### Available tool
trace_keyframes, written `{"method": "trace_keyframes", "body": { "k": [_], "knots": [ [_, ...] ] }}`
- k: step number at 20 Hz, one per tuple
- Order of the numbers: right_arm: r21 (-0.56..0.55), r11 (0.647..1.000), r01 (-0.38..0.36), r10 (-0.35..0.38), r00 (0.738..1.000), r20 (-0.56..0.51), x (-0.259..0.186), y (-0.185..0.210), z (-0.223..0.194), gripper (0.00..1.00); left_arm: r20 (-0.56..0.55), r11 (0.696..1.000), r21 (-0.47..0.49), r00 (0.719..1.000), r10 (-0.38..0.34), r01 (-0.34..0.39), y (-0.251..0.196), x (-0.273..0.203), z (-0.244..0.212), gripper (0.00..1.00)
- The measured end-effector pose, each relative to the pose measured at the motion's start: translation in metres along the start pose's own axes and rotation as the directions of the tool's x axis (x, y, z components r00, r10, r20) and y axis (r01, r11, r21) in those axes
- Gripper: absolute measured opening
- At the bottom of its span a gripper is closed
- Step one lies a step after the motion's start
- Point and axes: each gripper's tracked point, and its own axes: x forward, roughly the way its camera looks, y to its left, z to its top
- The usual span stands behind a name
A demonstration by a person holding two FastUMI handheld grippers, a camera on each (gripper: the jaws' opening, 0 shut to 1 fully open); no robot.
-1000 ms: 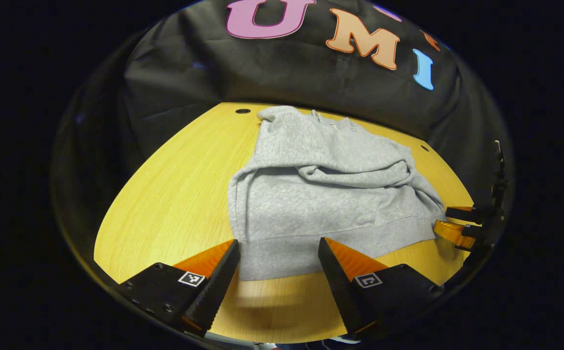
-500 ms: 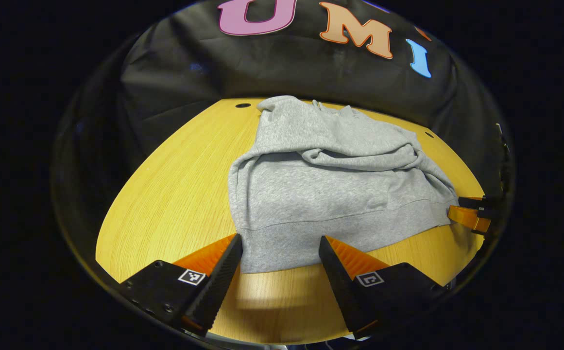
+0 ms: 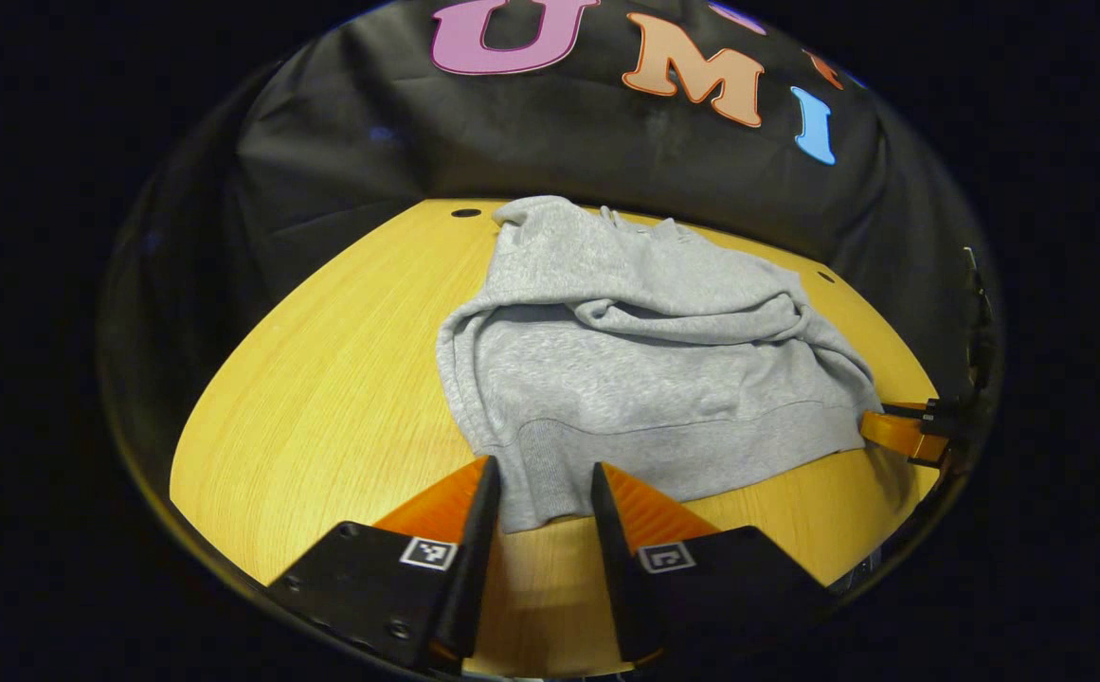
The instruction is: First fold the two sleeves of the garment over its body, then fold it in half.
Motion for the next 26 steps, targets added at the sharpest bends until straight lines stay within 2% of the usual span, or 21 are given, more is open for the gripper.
{"method": "trace_keyframes", "body": {
  "k": [1, 2, 3, 5, 8, 15, 20, 26],
  "knots": [
    [0.013, 1.0, 0.001, -0.001, 1.0, 0.002, 0.0, 0.001, 0.001, 0.36, -0.003, 0.999, -0.023, 1.0, -0.026, 0.026, -0.005, 0.002, 0.0, 0.4],
    [0.021, 1.0, 0.009, -0.009, 1.0, -0.007, 0.0, 0.001, 0.0, 0.25, -0.004, 0.998, -0.05, 0.999, -0.044, 0.044, -0.009, 0.001, 0.0, 0.31],
    [0.02, 1.0, 0.011, -0.011, 1.0, -0.004, -0.001, 0.002, 0.002, 0.22, -0.004, 0.996, -0.072, 0.999, -0.05, 0.049, -0.01, 0.002, 0.0, 0.13],
    [-0.004, 1.0, 0.025, -0.025, 1.0, -0.001, -0.003, 0.002, 0.002, 0.14, -0.011, 0.995, -0.089, 0.999, -0.051, 0.05, -0.009, 0.001, 0.001, 0.05],
    [-0.041, 0.998, 0.038, -0.038, 0.999, 0.002, -0.002, 0.002, 0.004, 0.07, -0.025, 0.996, -0.079, 0.999, -0.034, 0.032, -0.01, 0.002, 0.001, 0.0],
    [-0.024, 1.0, -0.003, 0.004, 1.0, 0.023, -0.016, 0.007, 0.022, 0.07, -0.019, 0.983, -0.183, 0.999, -0.032, 0.027, -0.012, 0.0, 0.011, 0.0],
    [0.032, 0.999, -0.027, 0.024, 0.996, 0.086, -0.023, 0.01, 0.064, 0.07, 0.076, 0.952, -0.286, 0.993, -0.089, 0.107, -0.033, -0.008, 0.052, 0.0],
    [0.024, 0.998, -0.054, 0.05, 0.985, 0.167, -0.016, 0.012, 0.117, 0.07, 0.194, 0.917, -0.37, 0.978, -0.083, 0.151, -0.033, 0.001, 0.112, 0.0]
  ]
}}
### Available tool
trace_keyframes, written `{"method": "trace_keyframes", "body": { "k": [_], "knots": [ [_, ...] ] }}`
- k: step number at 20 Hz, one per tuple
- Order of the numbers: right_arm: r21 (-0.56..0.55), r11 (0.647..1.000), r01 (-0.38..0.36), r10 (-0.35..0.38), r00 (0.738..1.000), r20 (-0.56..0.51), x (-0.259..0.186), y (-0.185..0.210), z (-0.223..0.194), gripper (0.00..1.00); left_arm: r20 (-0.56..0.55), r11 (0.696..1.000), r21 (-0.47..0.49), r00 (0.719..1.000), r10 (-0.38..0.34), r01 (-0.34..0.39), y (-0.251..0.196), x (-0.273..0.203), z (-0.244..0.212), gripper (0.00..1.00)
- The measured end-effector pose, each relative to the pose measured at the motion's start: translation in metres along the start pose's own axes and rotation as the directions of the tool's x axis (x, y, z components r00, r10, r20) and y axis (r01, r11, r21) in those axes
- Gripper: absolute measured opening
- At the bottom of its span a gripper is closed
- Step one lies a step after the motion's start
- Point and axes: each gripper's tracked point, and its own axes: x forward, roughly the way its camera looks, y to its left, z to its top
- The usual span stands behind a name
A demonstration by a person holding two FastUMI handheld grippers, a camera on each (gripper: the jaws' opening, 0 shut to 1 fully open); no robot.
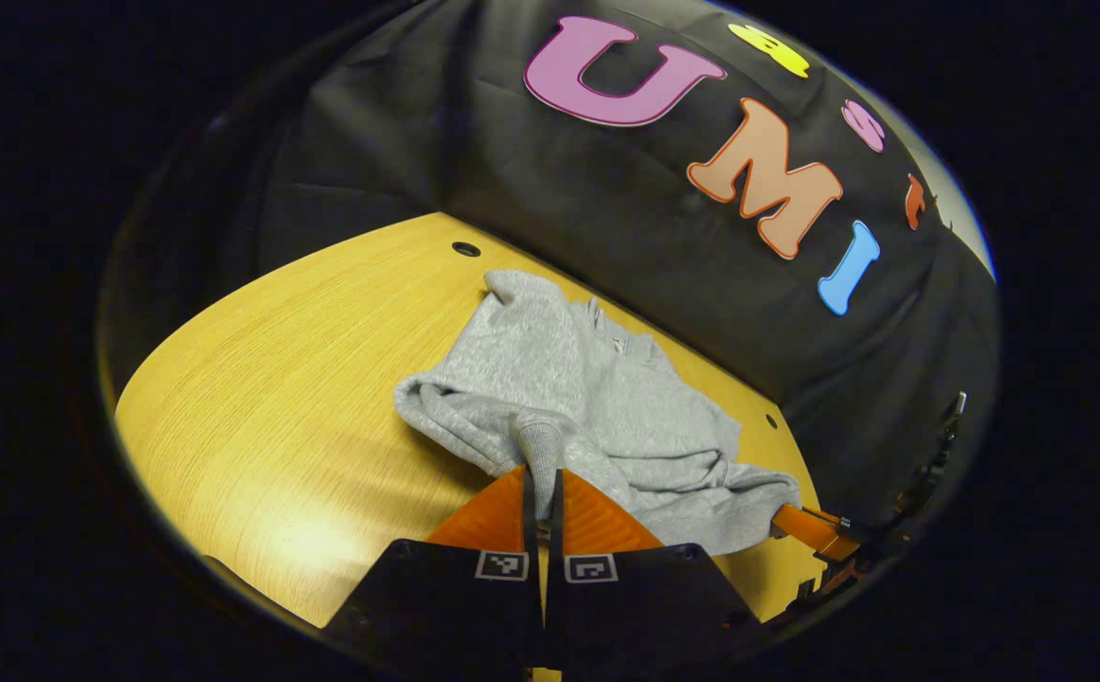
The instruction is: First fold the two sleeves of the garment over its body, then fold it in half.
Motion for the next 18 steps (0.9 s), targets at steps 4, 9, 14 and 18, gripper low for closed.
{"method": "trace_keyframes", "body": {
  "k": [4, 9, 14, 18],
  "knots": [
    [0.039, 0.999, -0.012, 0.011, 0.999, 0.042, 0.023, -0.007, 0.033, 0.08, 0.044, 1.0, -0.014, 0.999, -0.01, 0.01, -0.006, 0.028, 0.025, 0.0],
    [0.016, 1.0, 0.011, -0.011, 0.999, 0.051, 0.063, -0.015, 0.06, 0.07, 0.1, 1.0, -0.007, 0.995, 0.023, -0.023, -0.011, 0.07, 0.059, 0.0],
    [-0.082, 0.996, 0.034, -0.033, 0.999, 0.017, 0.11, -0.021, 0.063, 0.07, 0.118, 0.991, 0.072, 0.988, 0.104, -0.113, -0.002, 0.116, 0.072, 0.0],
    [-0.083, 0.996, 0.035, -0.041, 0.997, -0.065, 0.144, -0.03, 0.039, 0.09, 0.069, 0.974, 0.117, 0.98, 0.185, -0.192, 0.021, 0.143, 0.056, 0.0]
  ]
}}
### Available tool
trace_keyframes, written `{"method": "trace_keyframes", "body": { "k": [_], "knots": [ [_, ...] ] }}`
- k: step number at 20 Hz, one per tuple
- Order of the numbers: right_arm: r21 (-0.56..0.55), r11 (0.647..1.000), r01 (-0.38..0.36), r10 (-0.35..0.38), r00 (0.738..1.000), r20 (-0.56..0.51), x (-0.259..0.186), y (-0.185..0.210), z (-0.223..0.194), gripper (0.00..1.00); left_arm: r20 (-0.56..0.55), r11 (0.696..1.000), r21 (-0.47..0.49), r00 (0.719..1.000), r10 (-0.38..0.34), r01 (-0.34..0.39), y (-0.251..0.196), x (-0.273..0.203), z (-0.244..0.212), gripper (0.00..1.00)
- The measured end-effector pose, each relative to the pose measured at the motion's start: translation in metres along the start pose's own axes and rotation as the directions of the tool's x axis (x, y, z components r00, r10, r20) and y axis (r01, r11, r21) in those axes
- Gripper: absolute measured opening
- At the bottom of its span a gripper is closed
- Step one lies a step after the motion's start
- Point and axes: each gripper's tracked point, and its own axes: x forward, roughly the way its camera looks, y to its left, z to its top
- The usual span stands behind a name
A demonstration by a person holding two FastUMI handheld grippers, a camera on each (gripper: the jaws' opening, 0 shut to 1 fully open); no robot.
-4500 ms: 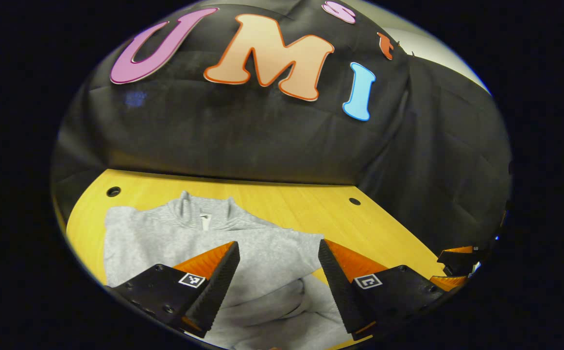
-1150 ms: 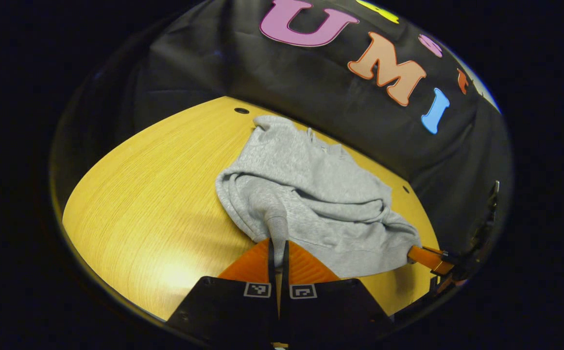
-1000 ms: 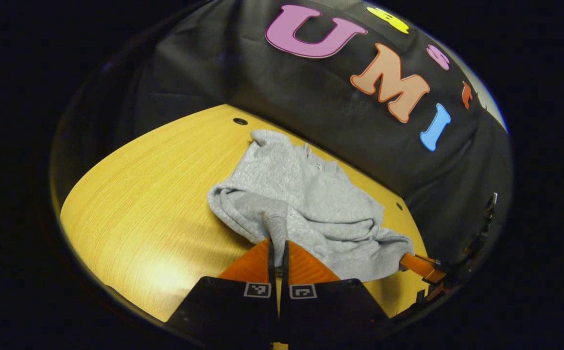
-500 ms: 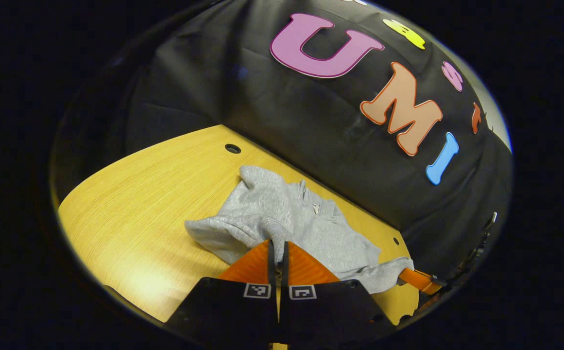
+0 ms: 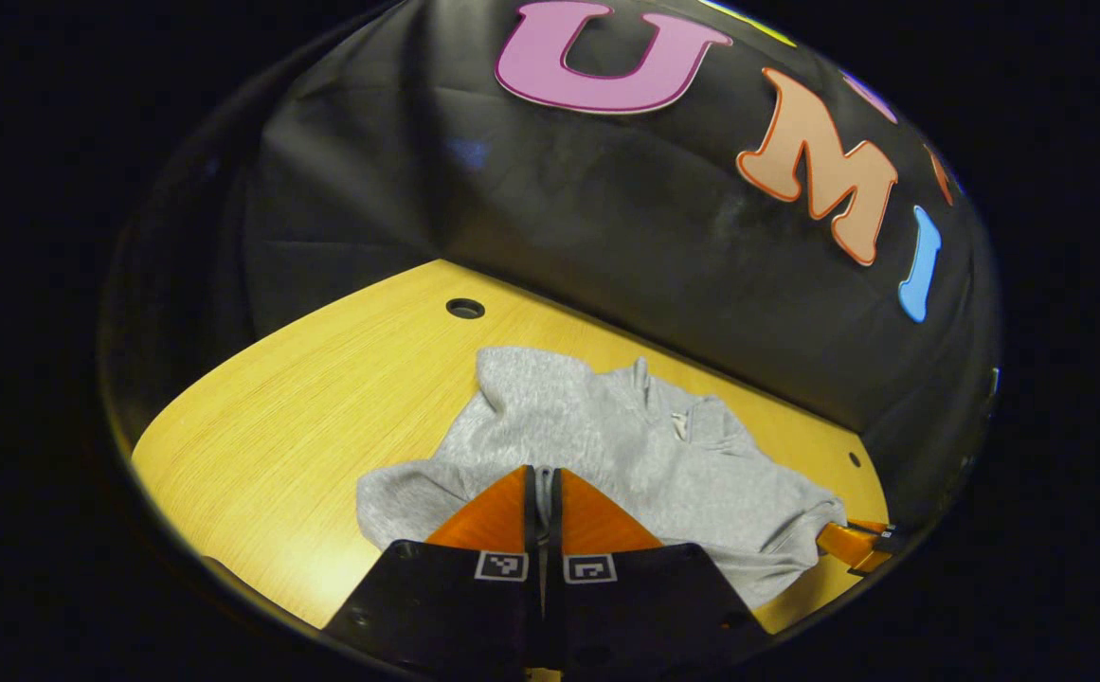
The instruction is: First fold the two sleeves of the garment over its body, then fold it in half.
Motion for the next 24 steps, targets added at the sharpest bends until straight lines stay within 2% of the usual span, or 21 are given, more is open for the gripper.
{"method": "trace_keyframes", "body": {
  "k": [2, 5, 6, 7, 8, 12, 13, 14, 16, 17, 20, 23, 24],
  "knots": [
    [0.015, 1.0, -0.009, 0.009, 1.0, -0.006, 0.009, -0.001, -0.002, 0.08, -0.023, 1.0, 0.0, 1.0, -0.002, 0.002, 0.001, 0.007, -0.008, 0.0],
    [0.012, 1.0, -0.019, 0.019, 1.0, 0.001, 0.008, -0.002, -0.001, 0.15, -0.071, 1.0, 0.026, 0.998, 0.003, -0.001, 0.002, 0.016, -0.025, 0.03],
    [0.019, 1.0, -0.025, 0.025, 1.0, -0.002, 0.008, -0.002, -0.001, 0.17, -0.062, 0.999, 0.039, 0.998, -0.001, 0.003, 0.0, 0.016, -0.022, 0.1],
    [0.036, 0.999, -0.031, 0.031, 1.0, -0.003, 0.008, -0.002, 0.0, 0.25, -0.053, 0.999, 0.048, 0.999, -0.011, 0.013, -0.003, 0.017, -0.02, 0.14],
    [0.056, 0.998, -0.014, 0.015, 1.0, -0.007, 0.006, -0.007, 0.003, 0.27, -0.045, 0.998, 0.059, 0.999, -0.015, 0.017, -0.006, 0.017, -0.018, 0.27],
    [0.171, 0.985, -0.002, -0.002, 1.0, 0.023, 0.009, -0.014, 0.018, 0.89, -0.064, 0.99, 0.142, 0.998, -0.018, 0.027, -0.011, 0.01, -0.017, 0.48],
    [0.184, 0.983, -0.004, -0.005, 0.999, 0.046, 0.006, -0.014, 0.027, 0.99, -0.054, 0.989, 0.144, 0.998, -0.026, 0.033, -0.015, 0.007, -0.009, 0.54],
    [0.187, 0.982, -0.002, -0.011, 0.997, 0.07, 0.0, -0.016, 0.036, 0.99, -0.035, 0.989, 0.138, 0.999, -0.04, 0.044, -0.02, 0.003, 0.0, 0.71],
    [0.172, 0.985, -0.005, -0.017, 0.992, 0.126, -0.014, -0.019, 0.059, 0.98, 0.022, 0.989, 0.13, 0.997, -0.075, 0.072, -0.03, -0.008, 0.028, 0.88],
    [0.16, 0.987, -0.009, -0.016, 0.988, 0.154, -0.022, -0.019, 0.071, 0.95, 0.047, 0.987, 0.135, 0.994, -0.098, 0.091, -0.036, -0.014, 0.043, 0.91],
    [0.116, 0.993, -0.012, -0.016, 0.971, 0.24, -0.058, -0.017, 0.107, 0.98, 0.09, 0.972, 0.2, 0.985, -0.144, 0.124, -0.045, -0.041, 0.08, 0.93],
    [0.088, 0.996, -0.014, -0.015, 0.949, 0.316, -0.106, -0.009, 0.129, 0.95, 0.114, 0.945, 0.289, 0.975, -0.191, 0.151, -0.055, -0.073, 0.099, 0.92],
    [0.081, 0.997, -0.011, -0.017, 0.94, 0.339, -0.122, -0.006, 0.133, 0.98, 0.111, 0.936, 0.312, 0.973, -0.204, 0.161, -0.057, -0.084, 0.1, 0.92]
  ]
}}
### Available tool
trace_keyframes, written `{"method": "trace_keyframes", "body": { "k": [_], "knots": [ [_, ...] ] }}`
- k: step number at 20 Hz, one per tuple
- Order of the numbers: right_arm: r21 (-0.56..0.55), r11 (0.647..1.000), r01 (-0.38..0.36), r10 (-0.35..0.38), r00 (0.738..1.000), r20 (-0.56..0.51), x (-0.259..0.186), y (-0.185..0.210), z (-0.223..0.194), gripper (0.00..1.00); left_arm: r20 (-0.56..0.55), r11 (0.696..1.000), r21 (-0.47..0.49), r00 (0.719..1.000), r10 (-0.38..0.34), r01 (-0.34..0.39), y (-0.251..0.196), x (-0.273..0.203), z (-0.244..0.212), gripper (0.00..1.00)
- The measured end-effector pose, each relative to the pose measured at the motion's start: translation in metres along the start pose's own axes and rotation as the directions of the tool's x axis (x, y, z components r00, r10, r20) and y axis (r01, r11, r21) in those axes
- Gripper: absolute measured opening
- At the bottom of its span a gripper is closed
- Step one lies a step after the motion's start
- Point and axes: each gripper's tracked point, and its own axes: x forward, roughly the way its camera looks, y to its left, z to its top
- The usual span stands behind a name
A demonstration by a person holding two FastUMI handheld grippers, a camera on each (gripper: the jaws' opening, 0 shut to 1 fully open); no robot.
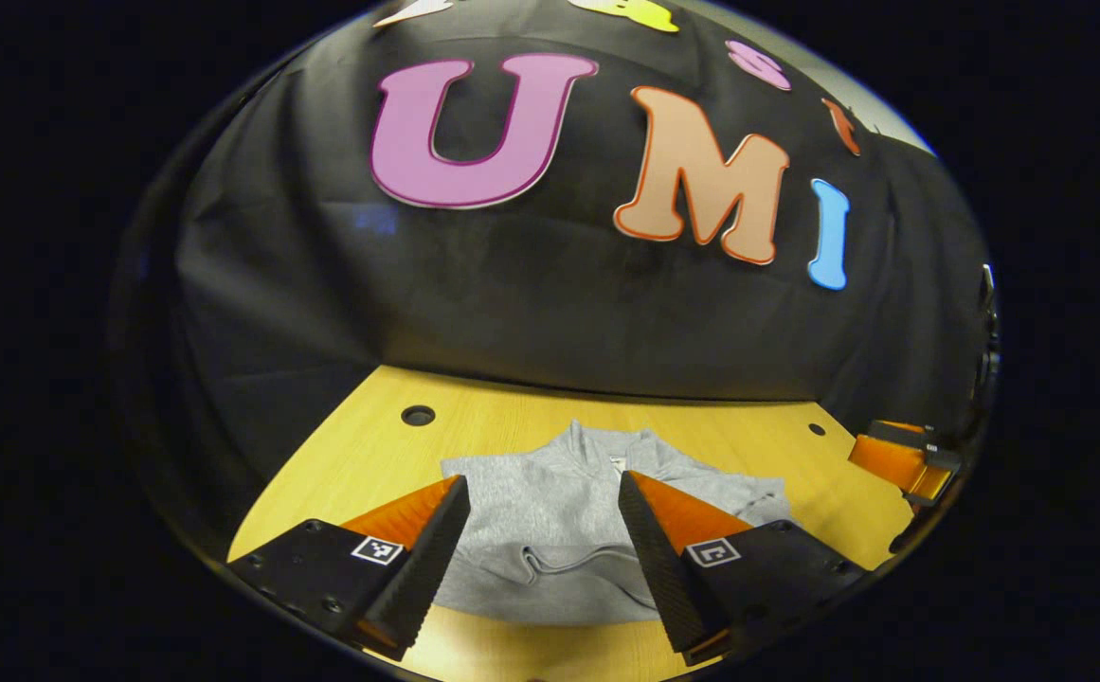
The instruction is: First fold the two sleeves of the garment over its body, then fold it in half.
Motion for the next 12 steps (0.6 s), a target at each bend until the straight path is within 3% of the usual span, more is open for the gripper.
{"method": "trace_keyframes", "body": {
  "k": [3, 5, 12],
  "knots": [
    [-0.044, 0.999, 0.032, -0.03, 0.998, 0.054, -0.032, 0.0, 0.01, 0.95, -0.002, 0.999, 0.034, 0.999, -0.041, 0.041, -0.008, -0.027, 0.001, 0.92],
    [-0.06, 0.996, 0.065, -0.061, 0.995, 0.074, -0.053, -0.002, 0.013, 0.98, 0.011, 0.997, 0.006, 0.997, -0.077, 0.077, -0.018, -0.042, 0.003, 0.92],
    [-0.016, 0.992, 0.125, -0.124, 0.991, 0.042, -0.085, 0.007, -0.013, 0.98, -0.043, 0.995, 0.038, 0.995, -0.09, 0.092, -0.014, -0.075, -0.022, 0.92]
  ]
}}
